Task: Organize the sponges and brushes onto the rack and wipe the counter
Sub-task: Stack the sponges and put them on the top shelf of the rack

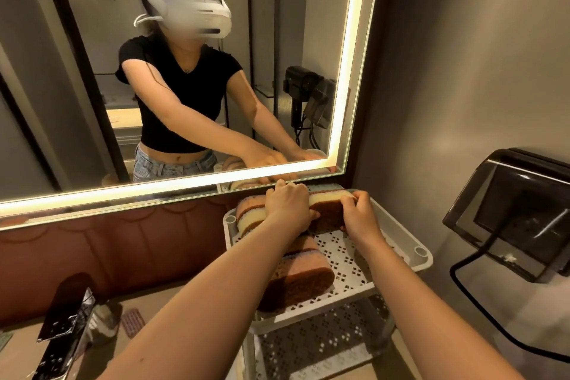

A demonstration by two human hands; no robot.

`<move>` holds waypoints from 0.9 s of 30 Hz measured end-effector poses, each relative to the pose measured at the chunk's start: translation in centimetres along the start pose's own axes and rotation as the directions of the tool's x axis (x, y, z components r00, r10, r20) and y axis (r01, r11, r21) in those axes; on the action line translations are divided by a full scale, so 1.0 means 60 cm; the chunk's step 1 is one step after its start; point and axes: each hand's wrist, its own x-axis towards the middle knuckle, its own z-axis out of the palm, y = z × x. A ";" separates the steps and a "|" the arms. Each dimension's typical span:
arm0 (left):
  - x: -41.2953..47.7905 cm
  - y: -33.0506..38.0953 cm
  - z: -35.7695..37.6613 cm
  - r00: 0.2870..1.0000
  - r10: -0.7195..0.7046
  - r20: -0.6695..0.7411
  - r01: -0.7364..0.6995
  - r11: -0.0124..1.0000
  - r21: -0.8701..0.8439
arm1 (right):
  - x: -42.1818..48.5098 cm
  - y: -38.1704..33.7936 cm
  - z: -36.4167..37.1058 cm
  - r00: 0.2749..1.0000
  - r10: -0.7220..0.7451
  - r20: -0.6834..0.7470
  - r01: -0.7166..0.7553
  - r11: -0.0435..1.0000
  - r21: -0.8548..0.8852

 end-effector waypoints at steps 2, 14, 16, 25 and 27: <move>-0.001 0.006 -0.003 1.000 -0.014 -0.005 0.014 1.000 0.015 | 0.003 0.008 -0.005 0.997 -0.057 -0.056 0.043 0.973 -0.228; -0.006 0.027 -0.009 0.998 0.053 -0.018 -0.048 0.980 0.192 | 0.000 0.010 -0.008 0.990 -0.125 -0.059 0.099 0.937 -0.334; -0.006 0.025 -0.010 0.997 0.077 0.022 -0.080 0.978 0.194 | -0.001 0.009 -0.009 0.990 -0.132 -0.048 0.107 0.930 -0.352; -0.017 0.007 -0.015 0.996 0.074 0.049 -0.071 0.996 -0.056 | -0.013 0.001 -0.009 0.995 -0.094 -0.043 0.069 0.914 -0.399; -0.031 0.001 -0.018 0.993 0.098 -0.059 -0.102 0.992 -0.075 | -0.017 -0.011 -0.011 0.995 -0.076 -0.060 0.038 0.876 -0.481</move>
